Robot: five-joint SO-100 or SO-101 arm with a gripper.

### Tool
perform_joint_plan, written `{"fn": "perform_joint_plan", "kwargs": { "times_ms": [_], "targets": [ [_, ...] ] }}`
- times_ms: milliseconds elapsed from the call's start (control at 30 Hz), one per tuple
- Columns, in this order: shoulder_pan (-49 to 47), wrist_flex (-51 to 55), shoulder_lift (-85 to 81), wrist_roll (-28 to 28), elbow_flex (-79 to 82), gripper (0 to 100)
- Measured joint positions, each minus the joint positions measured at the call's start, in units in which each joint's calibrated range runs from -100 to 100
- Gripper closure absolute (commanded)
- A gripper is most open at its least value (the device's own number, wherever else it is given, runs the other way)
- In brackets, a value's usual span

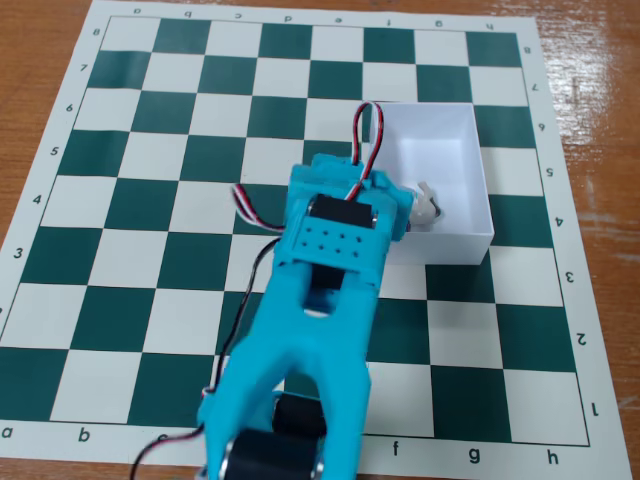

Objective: Grab the toy horse and put it in the box.

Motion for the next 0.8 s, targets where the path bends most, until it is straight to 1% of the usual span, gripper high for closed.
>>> {"fn": "perform_joint_plan", "kwargs": {
  "times_ms": [300, 433, 800],
  "targets": [
    [-4.4, 20.8, -28.1, -0.9, 11.2, 64],
    [-6.0, 27.8, -38.8, -1.6, 15.9, 64],
    [-7.0, 43.3, -55.5, -1.8, 27.2, 64]
  ]
}}
